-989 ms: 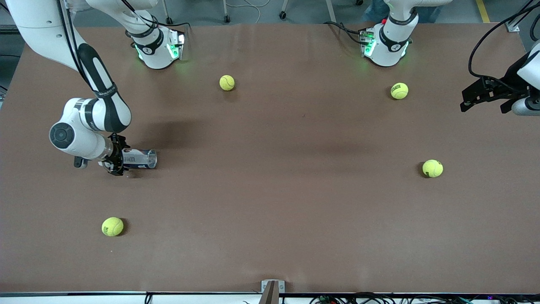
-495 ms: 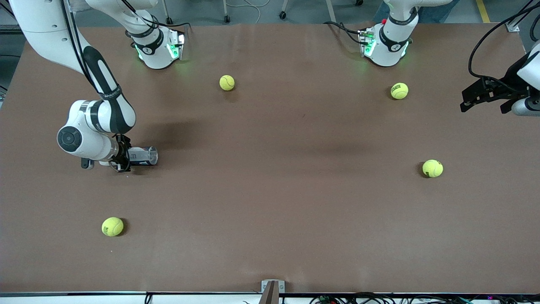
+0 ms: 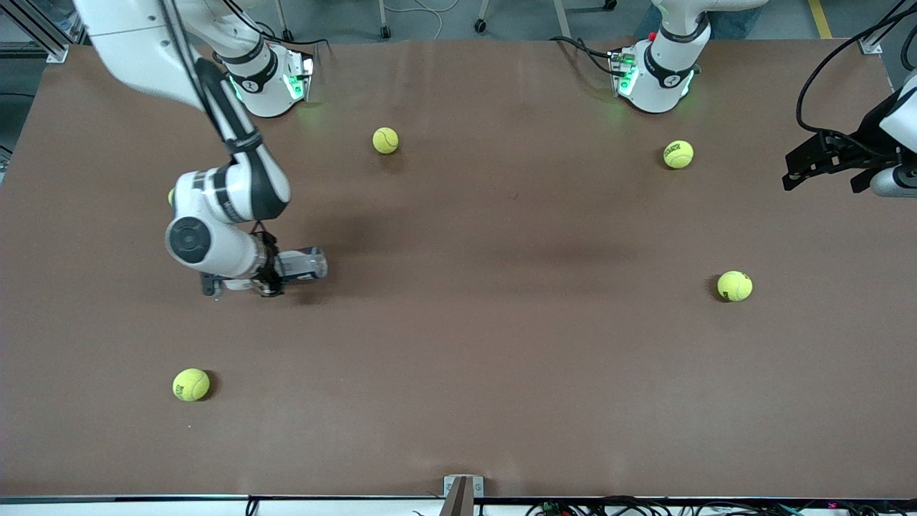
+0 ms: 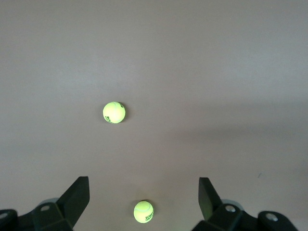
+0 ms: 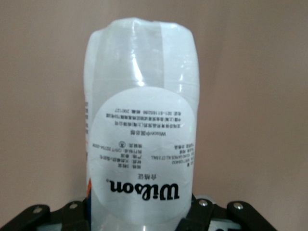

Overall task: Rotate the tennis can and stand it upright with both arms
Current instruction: 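Lift the can with the right gripper and carry it to mid-table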

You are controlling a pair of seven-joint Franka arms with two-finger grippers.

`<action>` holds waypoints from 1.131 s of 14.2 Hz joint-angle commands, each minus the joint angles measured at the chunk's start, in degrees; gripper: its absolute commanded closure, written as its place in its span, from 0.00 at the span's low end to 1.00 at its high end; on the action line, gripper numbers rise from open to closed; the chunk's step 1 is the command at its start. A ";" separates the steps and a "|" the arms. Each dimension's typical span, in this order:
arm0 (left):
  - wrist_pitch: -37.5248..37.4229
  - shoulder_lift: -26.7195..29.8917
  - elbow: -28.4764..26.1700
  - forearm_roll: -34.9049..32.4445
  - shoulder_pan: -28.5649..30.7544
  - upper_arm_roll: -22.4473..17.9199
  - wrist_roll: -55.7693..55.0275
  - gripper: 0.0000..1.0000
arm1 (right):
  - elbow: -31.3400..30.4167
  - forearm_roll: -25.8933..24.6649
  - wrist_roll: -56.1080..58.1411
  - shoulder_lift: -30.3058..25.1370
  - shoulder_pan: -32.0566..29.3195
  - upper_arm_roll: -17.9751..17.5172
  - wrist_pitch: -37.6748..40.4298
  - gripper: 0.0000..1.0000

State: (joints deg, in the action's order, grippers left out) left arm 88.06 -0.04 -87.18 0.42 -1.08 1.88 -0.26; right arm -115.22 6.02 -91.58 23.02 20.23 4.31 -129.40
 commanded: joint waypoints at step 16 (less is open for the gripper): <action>-0.52 -0.13 0.79 -0.68 0.20 0.23 -0.71 0.00 | 55.52 -3.28 -46.03 35.04 31.00 2.45 3.19 0.40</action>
State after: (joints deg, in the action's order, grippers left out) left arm 88.06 -0.04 -87.16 0.42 -0.97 1.87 -0.26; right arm -69.51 5.83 -131.32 50.93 48.97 5.16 -127.65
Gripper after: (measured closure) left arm 0.000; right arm 0.396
